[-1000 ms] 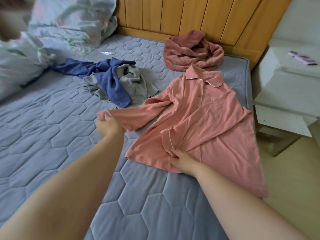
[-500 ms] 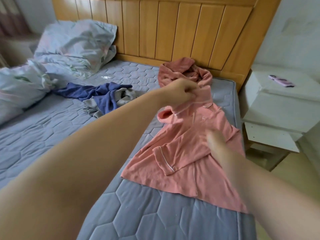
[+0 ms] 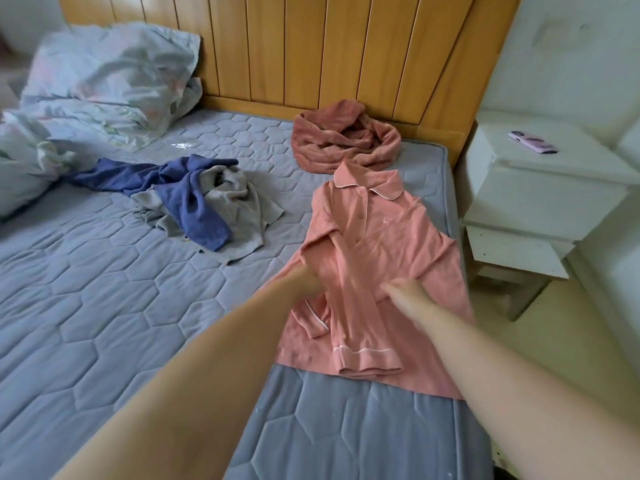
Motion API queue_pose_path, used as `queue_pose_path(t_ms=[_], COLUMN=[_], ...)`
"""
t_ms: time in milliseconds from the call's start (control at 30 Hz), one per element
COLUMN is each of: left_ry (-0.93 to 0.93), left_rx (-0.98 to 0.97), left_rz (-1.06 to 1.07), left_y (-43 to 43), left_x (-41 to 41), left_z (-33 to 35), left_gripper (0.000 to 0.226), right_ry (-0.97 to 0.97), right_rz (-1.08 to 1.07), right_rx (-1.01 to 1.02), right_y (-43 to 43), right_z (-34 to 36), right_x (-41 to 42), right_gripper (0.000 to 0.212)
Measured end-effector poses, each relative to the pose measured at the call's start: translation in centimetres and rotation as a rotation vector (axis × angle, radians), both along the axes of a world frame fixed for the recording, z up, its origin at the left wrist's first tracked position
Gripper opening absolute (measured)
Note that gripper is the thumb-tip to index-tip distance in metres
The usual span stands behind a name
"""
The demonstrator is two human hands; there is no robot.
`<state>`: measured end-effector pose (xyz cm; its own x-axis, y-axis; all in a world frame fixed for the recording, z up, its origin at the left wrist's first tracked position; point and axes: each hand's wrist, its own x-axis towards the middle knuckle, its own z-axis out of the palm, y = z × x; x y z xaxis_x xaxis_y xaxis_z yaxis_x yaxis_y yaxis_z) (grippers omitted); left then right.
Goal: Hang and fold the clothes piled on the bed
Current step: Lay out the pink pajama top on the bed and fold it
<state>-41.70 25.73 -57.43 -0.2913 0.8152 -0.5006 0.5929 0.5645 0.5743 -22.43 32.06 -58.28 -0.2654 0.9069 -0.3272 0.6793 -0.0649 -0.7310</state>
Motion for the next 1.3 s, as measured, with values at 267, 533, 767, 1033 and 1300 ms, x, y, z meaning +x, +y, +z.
queue_pose_path(t_ms=[267,533,767,1033,1300], left_ry=[-0.696,-0.429,-0.012,0.134,-0.491], left_rx=[0.23,0.248,0.035,-0.23,-0.141], left_rz=[0.681,0.577,0.244,0.206,0.768], left_y=[-1.9,-1.6,1.2,3.7,4.3], left_x=[1.9,2.8,3.3,4.1,7.1], left_z=[-6.9,-8.4,-8.4,-7.3,0.4], left_gripper=[0.011,0.017,0.044,0.061,0.015], right_ry=[-0.361,-0.238,0.629,0.619,0.595], right_rz=[0.347,0.109,-0.558,-0.37,-0.161], right_rx=[-0.1,0.131,-0.438,-0.646,-0.642], right_y=[-5.9,-5.4,1.5,9.5,9.9], right_z=[-4.8,-4.1,-0.6,0.1,5.7], right_x=[-2.1,-1.0,2.2,5.0,6.4], right_gripper=[0.084,0.028,0.022,0.035,0.048])
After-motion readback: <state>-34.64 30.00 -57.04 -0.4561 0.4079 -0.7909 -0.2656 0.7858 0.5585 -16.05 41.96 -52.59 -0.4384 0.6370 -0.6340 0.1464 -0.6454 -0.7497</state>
